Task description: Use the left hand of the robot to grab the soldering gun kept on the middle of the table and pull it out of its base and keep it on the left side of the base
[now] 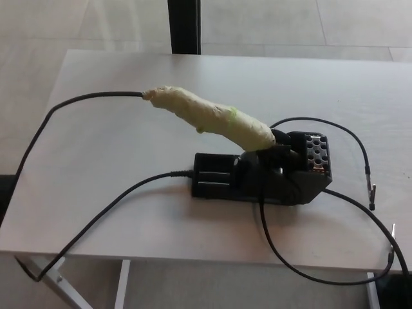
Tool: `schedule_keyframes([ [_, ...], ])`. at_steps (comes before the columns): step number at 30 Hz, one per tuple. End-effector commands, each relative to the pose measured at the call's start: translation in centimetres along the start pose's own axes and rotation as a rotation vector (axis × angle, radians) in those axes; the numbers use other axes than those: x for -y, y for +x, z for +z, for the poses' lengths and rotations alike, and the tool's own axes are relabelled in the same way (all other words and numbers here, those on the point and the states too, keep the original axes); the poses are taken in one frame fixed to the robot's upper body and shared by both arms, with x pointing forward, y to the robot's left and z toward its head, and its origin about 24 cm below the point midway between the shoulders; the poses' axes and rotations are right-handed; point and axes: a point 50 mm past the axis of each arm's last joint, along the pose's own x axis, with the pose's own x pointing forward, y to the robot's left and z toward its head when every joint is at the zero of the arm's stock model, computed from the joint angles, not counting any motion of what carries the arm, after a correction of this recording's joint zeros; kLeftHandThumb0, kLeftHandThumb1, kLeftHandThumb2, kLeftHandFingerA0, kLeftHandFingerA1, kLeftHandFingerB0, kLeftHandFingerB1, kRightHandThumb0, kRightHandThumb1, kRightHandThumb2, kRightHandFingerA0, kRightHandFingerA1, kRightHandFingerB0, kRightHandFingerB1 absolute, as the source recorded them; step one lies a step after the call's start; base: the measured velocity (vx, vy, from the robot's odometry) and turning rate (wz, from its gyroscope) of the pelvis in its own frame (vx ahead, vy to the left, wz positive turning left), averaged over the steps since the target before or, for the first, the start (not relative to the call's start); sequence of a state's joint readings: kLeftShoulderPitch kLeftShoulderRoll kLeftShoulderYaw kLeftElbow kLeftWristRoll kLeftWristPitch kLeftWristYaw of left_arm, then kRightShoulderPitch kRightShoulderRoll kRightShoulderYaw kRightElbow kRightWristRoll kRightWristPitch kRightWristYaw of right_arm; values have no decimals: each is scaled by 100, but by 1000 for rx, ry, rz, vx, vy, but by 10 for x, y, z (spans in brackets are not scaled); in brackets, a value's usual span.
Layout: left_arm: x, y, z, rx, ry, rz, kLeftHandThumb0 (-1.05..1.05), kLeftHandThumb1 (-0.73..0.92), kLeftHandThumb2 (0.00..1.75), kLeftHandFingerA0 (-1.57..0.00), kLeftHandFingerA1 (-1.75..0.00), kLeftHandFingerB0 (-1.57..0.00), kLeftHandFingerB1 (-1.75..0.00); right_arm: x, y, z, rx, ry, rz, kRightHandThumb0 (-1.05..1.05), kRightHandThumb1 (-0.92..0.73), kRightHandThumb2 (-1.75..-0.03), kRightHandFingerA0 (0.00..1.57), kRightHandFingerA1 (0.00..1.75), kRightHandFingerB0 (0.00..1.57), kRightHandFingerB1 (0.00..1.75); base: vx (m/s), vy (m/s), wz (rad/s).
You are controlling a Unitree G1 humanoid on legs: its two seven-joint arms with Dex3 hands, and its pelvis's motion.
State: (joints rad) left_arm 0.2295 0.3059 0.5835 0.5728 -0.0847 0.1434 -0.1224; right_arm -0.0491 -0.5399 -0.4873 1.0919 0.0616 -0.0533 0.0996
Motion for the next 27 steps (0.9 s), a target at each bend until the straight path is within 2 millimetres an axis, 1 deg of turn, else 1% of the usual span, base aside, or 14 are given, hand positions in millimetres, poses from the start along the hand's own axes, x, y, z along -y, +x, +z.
schedule_keyframes([
  [1, -26, -1, 41, 92, -288, 72, -70, 57, 59, -90, -90, -77, -82, 35, 0, 21, 97, 209, -90, -105, -52, -124, 99, 143, 8, 91, 0, 0, 0],
  [4, -27, 0, 64, 162, -265, 46, -73, 61, 60, -91, -77, -74, -70, 34, 0, 17, 89, 205, -84, -105, -51, -125, 100, 143, 9, 92, 0, 0, 0],
  [5, -25, 2, 85, 228, -243, 20, -75, 46, 98, -96, -78, -83, -73, 34, 0, 16, 88, 195, -86, -105, -68, -81, 70, 175, 7, 130, 0, 0, 0],
  [6, -21, 1, 100, 262, -239, 11, -75, 59, 58, -108, -69, -92, -63, 35, -1, 16, 87, 195, -84, -70, -24, -110, 120, 141, 2, 77, 0, 0, 8],
  [8, -9, -3, 144, 388, -180, -75, -67, 48, 98, -86, -75, -78, -69, 33, 0, 17, 93, 225, -71, -105, -51, -126, 102, 143, 8, 92, 0, 0, 3],
  [10, -3, -6, 167, 449, -167, -106, -69, 65, 60, -82, -66, -78, -56, 33, 0, 18, 92, 223, -67, -105, -52, -126, 99, 142, 9, 93, 0, 0, 0],
  [17, 31, -34, 244, 666, -70, -226, -46, 76, 61, -49, -52, -40, -44, 34, 1, 19, 79, 197, -70, -105, -50, -126, 102, 142, 5, 90, 0, 0, 0],
  [18, 46, -52, 274, 755, 8, -274, -37, 81, 64, -45, -55, -35, -45, 33, 1, 18, 75, 188, -63, -105, -57, -98, 89, 152, 0, 145, 0, 0, 0],
  [19, 57, -64, 297, 812, 64, -295, -39, 76, 61, -51, -54, -39, -44, 33, 1, 17, 68, 191, -62, -105, -49, -125, 94, 130, 7, 93, 0, 0, 0],
  [22, 77, -88, 337, 939, 166, -357, -44, 72, 59, -55, -51, -39, -42, 33, 1, 18, 65, 178, -58, -105, -49, -128, 97, 131, 3, 91, 0, 0, 2],
  [23, 82, -93, 344, 966, 190, -368, -47, 72, 60, -55, -49, -37, -40, 33, 1, 19, 69, 171, -56, -105, -60, -92, 87, 155, 0, 141, 0, 0, 0],
  [24, 90, -102, 356, 1024, 231, -382, -53, 56, 90, -49, -61, -34, -53, 34, 1, 20, 68, 164, -58, -105, -50, -128, 96, 132, 4, 91, 0, 0, 0],
  [26, 105, -120, 372, 1074, 253, -416, -53, 53, 92, -52, -66, -41, -56, 34, 1, 19, 69, 163, -56, -105, -58, -95, 90, 151, 0, 146, 0, 0, 0],
  [27, 117, -133, 382, 1105, 285, -447, -53, 53, 92, -52, -67, -40, -56, 34, 1, 20, 70, 153, -54, -103, -48, -126, 90, 130, 10, 93, 0, 0, 0],
])
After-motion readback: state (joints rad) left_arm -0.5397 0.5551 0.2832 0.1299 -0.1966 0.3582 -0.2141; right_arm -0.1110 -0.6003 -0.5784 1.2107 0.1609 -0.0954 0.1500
